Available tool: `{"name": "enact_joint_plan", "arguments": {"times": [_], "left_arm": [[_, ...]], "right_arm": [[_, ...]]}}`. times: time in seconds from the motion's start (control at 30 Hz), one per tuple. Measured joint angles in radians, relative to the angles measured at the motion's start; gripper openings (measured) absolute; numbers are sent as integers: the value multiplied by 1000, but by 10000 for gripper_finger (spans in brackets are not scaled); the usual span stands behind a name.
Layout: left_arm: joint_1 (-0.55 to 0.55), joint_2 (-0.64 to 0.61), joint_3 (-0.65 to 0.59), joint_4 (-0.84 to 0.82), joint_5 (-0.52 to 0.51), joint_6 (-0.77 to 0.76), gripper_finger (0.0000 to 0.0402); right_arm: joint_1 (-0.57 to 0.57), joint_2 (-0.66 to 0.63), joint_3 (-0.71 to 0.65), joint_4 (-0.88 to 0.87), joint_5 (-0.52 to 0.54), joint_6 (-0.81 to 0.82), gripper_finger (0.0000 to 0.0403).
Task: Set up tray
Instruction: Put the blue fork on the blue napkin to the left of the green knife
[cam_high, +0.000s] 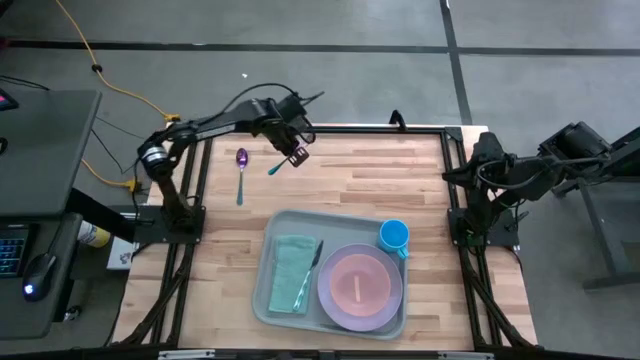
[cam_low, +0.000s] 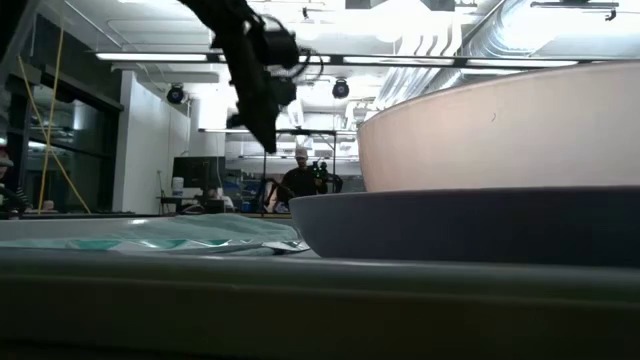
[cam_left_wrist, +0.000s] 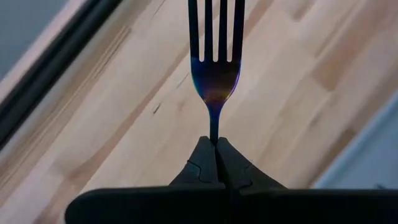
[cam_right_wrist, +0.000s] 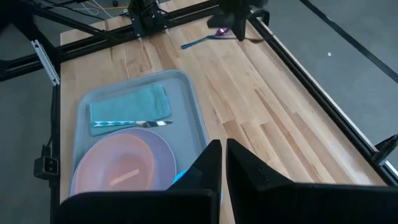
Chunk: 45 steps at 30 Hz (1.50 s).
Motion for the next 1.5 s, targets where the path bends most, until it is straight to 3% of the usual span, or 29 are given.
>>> {"name": "enact_joint_plan", "arguments": {"times": [0.3, 0.6, 0.87, 1.2, 1.33, 1.5], "left_arm": [[-63, -186, 2, -46, 4, -43, 12], [-273, -308, 2, -148, -101, -233, 12], [-538, -322, 2, -245, -290, -588, 12], [-852, -286, -24, -355, -562, -1177, 11], [-925, -227, -55, -355, -594, -1369, 11], [-964, -127, -67, -328, -526, -1489, 11]], "right_arm": [[0, -1, 0, 0, -15, -18, 0], [0, -1, 0, 0, -18, -38, 0], [0, -1, 0, 0, -27, -57, 0], [0, -1, 0, 0, -61, -82, 0], [0, 0, 0, 0, -68, -96, 0], [0, 0, 0, 0, -79, -106, 0]]}}
